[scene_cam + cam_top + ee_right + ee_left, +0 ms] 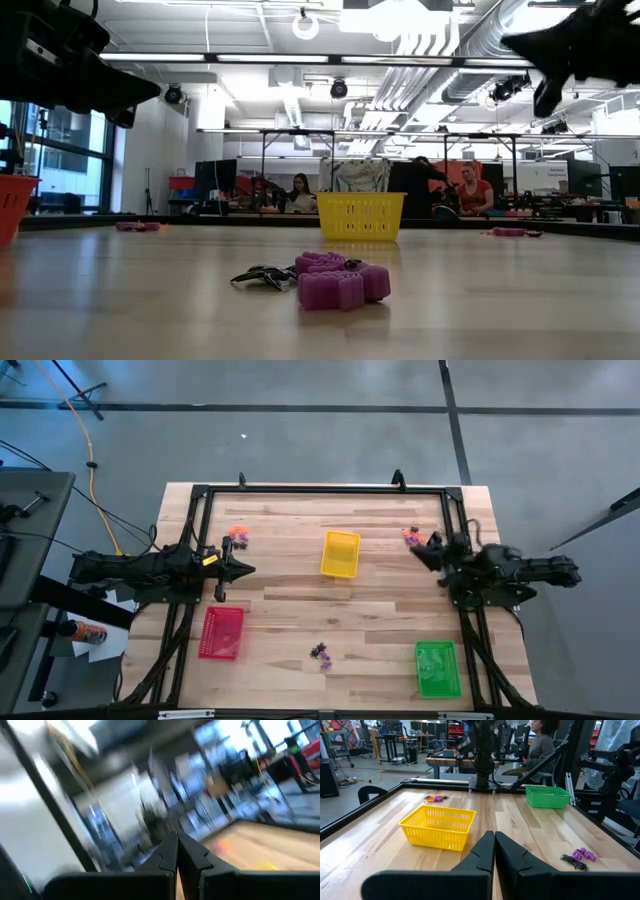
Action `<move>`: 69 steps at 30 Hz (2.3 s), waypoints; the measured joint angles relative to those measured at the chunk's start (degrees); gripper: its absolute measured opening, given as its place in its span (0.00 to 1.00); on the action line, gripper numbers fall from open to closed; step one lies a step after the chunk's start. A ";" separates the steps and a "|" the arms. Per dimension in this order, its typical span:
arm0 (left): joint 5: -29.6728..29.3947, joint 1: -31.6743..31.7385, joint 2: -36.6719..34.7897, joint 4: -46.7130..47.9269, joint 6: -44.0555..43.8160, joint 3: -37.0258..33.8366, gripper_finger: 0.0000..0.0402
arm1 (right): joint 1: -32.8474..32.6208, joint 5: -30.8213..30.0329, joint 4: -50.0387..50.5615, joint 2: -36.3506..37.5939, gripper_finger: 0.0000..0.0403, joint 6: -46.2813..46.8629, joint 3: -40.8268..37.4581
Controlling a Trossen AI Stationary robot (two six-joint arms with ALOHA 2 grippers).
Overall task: Sort Halloween decoration
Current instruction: Put the skeleton toy into the yellow bin
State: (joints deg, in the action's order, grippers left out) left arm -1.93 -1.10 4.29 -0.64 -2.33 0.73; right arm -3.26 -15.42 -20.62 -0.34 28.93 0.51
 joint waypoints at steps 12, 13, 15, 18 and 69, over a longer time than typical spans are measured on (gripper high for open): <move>-0.01 0.00 0.00 -0.02 -0.01 0.00 0.00 | 0.01 -14.10 -2.35 -3.95 0.00 -1.70 7.93; 0.01 0.00 0.00 -0.01 0.00 0.00 0.00 | 0.01 -14.70 3.85 -5.99 0.01 -0.97 11.34; 0.00 0.00 0.00 0.00 0.00 0.00 0.00 | 0.02 -18.36 18.96 -10.96 0.03 1.45 18.50; -0.01 0.00 0.00 0.00 -0.01 0.00 0.00 | 1.40 -21.33 40.29 -20.34 0.10 8.66 29.34; -0.24 0.00 0.00 -0.44 1.05 -0.01 0.00 | 42.65 17.25 62.30 -90.19 0.49 8.33 45.51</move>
State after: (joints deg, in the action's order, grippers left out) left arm -2.16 -1.10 4.29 -1.08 -1.28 0.73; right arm 39.40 1.83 41.68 -90.53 37.26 46.02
